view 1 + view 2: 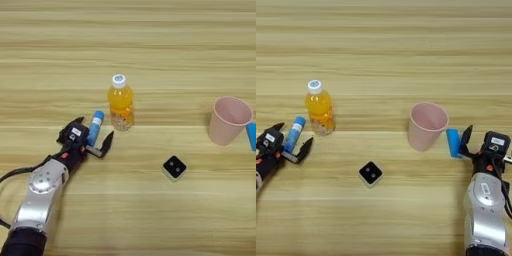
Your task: Move the objects on the table
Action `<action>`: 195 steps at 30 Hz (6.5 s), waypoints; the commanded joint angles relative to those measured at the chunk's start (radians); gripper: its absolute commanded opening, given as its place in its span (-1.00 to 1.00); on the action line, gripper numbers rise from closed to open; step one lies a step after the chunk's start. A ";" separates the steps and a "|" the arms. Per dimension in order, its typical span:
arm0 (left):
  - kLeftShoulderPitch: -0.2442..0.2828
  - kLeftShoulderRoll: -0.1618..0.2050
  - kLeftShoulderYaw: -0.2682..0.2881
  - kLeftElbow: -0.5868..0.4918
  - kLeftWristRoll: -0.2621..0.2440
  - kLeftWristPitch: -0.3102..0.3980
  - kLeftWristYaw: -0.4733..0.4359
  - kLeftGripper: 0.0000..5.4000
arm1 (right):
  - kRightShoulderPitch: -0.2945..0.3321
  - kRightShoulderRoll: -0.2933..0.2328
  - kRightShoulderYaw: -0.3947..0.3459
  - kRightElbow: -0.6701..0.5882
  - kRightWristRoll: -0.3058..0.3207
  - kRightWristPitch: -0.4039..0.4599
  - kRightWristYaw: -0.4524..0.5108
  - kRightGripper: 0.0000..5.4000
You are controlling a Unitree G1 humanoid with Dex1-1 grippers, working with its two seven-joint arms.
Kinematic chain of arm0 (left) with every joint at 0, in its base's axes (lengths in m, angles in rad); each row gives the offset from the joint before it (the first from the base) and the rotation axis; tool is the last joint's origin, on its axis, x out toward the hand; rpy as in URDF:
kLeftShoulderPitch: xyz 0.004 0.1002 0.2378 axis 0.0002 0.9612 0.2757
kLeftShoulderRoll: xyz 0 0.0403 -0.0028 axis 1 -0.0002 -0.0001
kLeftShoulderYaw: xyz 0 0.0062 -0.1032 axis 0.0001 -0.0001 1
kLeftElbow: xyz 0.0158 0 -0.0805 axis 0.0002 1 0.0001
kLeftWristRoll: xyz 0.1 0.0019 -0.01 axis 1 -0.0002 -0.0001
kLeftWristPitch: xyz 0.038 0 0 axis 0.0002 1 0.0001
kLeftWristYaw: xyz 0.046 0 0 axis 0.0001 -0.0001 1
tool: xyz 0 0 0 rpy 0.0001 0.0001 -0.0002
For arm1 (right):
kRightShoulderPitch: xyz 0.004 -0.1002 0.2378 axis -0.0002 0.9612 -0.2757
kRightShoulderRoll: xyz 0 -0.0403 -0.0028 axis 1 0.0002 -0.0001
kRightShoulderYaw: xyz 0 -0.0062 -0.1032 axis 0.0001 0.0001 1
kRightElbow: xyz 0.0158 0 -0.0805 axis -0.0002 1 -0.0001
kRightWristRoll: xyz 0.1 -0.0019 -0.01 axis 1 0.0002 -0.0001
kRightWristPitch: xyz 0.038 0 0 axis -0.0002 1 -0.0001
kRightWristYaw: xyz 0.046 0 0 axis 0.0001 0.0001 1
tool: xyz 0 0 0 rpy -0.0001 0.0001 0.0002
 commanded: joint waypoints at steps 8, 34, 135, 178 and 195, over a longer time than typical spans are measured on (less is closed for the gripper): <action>-0.013 0.005 -0.007 0.056 0.003 0.071 -0.005 0.76 | -0.003 0.003 -0.003 -0.010 -0.005 0.009 -0.010 1.00; -0.013 0.011 0.016 0.034 -0.021 0.068 -0.006 -0.34 | -0.005 0.001 -0.009 -0.010 -0.003 0.008 -0.012 1.00; -0.111 -0.139 -0.222 0.073 0.058 0.147 0.024 0.32 | 0.005 0.006 -0.008 -0.030 -0.001 0.011 -0.020 1.00; 0.107 0.046 -0.125 -0.277 -0.008 0.283 -0.083 0.99 | -0.001 0.010 -0.006 -0.025 -0.004 0.010 -0.027 1.00; 0.046 0.093 0.051 -0.115 -0.021 0.253 0.029 0.99 | -0.003 0.011 -0.008 -0.032 -0.005 0.006 -0.031 1.00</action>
